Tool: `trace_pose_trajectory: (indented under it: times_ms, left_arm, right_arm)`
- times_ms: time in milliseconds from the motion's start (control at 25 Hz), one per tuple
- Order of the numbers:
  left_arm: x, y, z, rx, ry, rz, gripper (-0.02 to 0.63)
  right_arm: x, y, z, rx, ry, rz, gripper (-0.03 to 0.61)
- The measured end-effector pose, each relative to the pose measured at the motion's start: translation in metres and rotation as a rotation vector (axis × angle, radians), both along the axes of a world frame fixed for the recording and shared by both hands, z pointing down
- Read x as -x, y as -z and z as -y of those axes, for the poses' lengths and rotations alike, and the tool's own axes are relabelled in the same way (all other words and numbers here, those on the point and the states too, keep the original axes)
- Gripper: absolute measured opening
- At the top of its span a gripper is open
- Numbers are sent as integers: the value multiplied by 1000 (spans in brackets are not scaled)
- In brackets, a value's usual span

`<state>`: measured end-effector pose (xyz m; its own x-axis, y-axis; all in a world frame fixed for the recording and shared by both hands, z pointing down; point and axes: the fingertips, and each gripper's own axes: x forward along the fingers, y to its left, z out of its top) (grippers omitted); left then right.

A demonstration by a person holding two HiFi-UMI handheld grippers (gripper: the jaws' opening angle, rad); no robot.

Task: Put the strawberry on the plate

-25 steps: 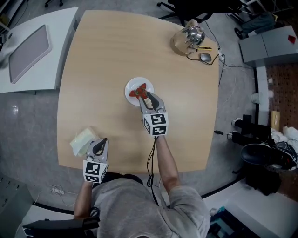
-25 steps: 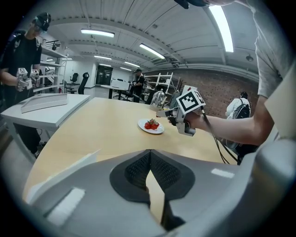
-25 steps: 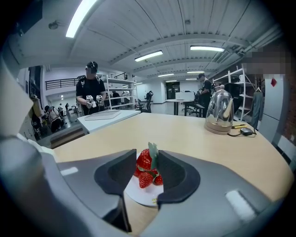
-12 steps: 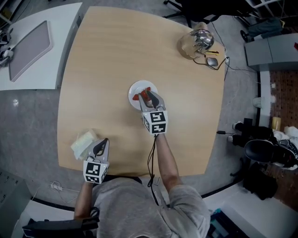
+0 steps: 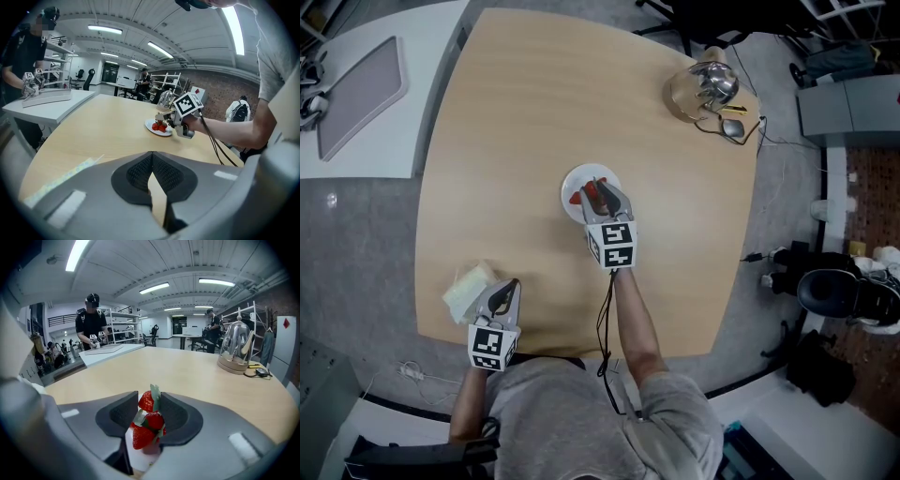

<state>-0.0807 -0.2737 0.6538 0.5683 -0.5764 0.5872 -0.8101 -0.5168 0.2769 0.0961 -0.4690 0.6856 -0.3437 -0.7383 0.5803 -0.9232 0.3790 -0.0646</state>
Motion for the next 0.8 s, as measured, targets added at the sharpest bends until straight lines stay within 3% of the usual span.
trace_pose_trajectory:
  times_ms: [800]
  left_arm:
    - [-1, -1, 3, -1, 2, -4, 20]
  right_arm:
    - [-3, -8, 4, 9, -11, -7, 160]
